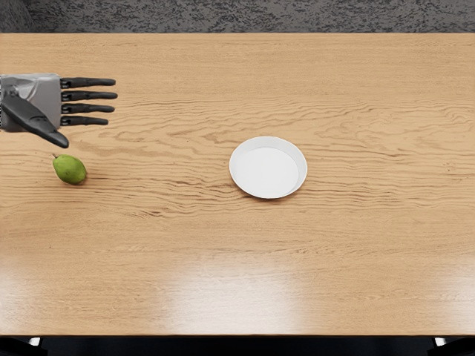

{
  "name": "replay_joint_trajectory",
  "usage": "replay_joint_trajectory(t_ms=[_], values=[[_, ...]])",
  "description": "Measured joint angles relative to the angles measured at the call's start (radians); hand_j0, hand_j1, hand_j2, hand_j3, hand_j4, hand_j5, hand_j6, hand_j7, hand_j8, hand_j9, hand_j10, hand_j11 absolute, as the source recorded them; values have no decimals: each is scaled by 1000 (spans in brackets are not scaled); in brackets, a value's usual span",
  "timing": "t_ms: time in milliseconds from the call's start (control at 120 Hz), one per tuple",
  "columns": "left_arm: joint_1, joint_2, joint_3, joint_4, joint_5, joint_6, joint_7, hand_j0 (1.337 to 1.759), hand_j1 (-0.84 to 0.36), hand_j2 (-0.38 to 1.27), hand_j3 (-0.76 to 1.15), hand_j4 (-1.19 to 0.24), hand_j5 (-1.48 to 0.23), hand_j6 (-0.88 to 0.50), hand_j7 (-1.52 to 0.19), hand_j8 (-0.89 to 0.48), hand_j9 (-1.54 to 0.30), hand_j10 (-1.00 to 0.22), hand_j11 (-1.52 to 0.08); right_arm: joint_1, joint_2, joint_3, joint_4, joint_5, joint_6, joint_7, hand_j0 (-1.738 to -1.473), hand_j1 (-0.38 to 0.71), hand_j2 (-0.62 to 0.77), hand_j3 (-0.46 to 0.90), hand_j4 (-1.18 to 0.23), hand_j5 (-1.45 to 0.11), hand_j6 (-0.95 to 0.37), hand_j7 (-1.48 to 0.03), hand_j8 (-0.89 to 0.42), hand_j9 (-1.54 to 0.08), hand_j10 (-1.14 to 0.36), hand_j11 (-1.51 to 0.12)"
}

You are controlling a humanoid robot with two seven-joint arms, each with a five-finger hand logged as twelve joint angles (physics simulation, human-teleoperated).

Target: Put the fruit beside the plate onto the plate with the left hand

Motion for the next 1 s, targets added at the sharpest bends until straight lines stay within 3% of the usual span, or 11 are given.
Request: replay_joint_trajectory(t_ms=[200, 308, 467, 583, 792, 1000], values=[[-31, -10, 0, -6, 7, 0, 3, 1658, 326, 3, 0, -17, -24, -17, -24, -17, -24, -18, -24, 0, 0, 0, 0, 0, 0, 0, -1658, -349, 0, 0, 0, 0, 0, 0, 0, 0, 0, 0], [-76, -74, -6, -6, 128, 0, 13, 1658, 327, 3, 0, -18, -24, -17, -24, -17, -24, -18, -24, 0, 0, 0, 0, 0, 0, 0, -1658, -349, 0, 0, 0, 0, 0, 0, 0, 0, 0, 0], [-110, -101, -12, -7, 355, 0, 103, 1658, 326, 3, 0, -19, -25, -19, -25, -19, -25, -19, -25, 0, 0, 1, 0, 1, -1, 0, -1658, -349, 0, 0, 0, 0, 0, 0, 0, 0, 0, 0], [-115, -117, -9, -16, 490, 0, 134, 1658, 317, 5, 0, -28, -35, -28, -35, -28, -35, -28, -34, 1, 0, 1, 0, 1, -2, 0, -1658, -349, 0, 0, 0, 0, 0, 0, 0, 0, 0, 0], [-95, -155, 19, -70, 700, 15, 147, 1658, 306, 7, 0, -39, -47, -40, -47, -39, -47, -38, -47, 2, 0, 2, 0, 1, -2, 0, -1658, -349, 0, 0, 0, 0, 0, 0, 0, 0, 0, 0], [-88, -231, 69, -78, 886, 136, 148, 1658, 303, 8, 0, -43, -52, -44, -52, -44, -51, -43, -51, 2, 0, 2, -1, 1, -2, 0, -1658, -349, 0, 0, 0, 0, 0, 0, 0, 0, 0, 0]])
